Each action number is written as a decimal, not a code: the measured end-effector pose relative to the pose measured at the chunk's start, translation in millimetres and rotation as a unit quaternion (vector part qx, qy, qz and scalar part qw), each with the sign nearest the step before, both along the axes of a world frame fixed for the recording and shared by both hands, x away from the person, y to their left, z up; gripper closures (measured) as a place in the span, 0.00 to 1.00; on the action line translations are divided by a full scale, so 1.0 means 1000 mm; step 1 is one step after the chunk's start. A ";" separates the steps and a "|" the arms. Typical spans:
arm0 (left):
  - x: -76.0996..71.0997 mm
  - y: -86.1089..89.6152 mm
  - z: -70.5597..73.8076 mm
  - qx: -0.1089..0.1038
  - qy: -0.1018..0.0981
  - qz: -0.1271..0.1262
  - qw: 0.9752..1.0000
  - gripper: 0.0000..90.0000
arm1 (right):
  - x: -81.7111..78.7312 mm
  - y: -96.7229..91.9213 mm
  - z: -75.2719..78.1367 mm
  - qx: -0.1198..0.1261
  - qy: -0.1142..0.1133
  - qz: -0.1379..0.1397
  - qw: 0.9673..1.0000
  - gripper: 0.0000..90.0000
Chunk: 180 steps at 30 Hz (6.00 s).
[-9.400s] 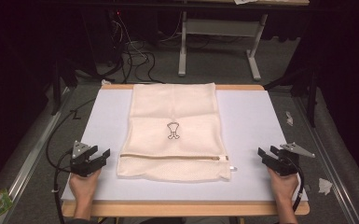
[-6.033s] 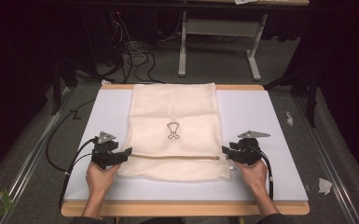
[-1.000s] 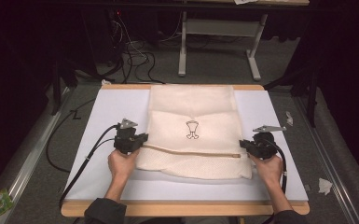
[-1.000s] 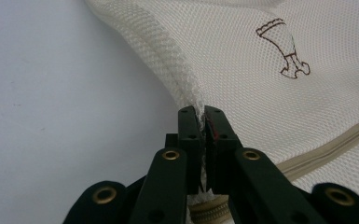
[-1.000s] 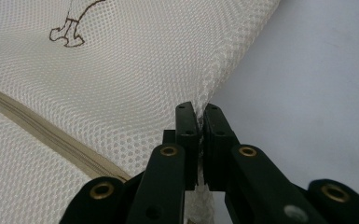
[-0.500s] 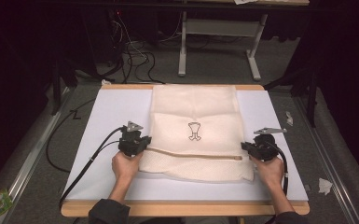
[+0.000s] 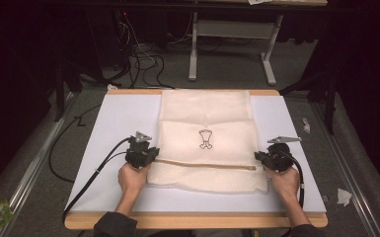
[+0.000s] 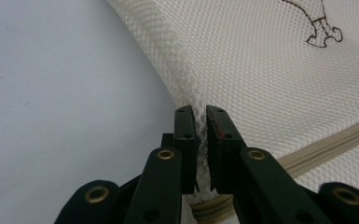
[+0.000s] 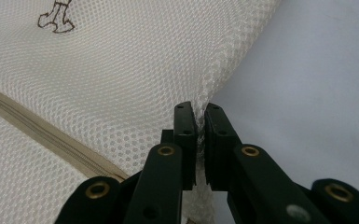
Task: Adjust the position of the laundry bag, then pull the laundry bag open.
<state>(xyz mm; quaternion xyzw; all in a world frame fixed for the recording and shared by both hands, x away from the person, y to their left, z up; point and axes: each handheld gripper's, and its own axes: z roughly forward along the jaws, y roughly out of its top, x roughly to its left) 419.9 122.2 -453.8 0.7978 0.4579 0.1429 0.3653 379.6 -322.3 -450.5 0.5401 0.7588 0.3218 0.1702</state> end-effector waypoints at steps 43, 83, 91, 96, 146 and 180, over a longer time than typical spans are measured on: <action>-0.054 -0.009 -0.001 0.008 -0.073 -0.038 0.997 0.51 | -0.028 -0.016 -0.006 0.044 -0.056 -0.045 0.996 0.52; -0.076 -0.126 0.000 -0.019 -0.058 -0.166 0.984 0.50 | -0.049 -0.019 -0.023 0.067 -0.027 -0.038 0.997 0.74; -0.069 -0.162 0.002 -0.027 -0.039 -0.199 0.979 0.53 | -0.046 -0.019 -0.023 0.066 -0.023 -0.033 0.997 0.75; -0.064 -0.192 0.002 -0.024 -0.028 -0.218 0.975 0.54 | -0.045 -0.019 -0.022 0.067 -0.019 -0.033 0.997 0.75; -0.035 -0.263 -0.018 -0.087 0.082 -0.200 0.972 0.63 | -0.040 -0.009 -0.009 0.073 -0.026 0.008 0.997 0.95; -0.032 -0.263 -0.021 -0.109 0.083 -0.204 0.969 0.97 | -0.040 -0.010 -0.014 0.062 -0.028 0.014 0.998 0.95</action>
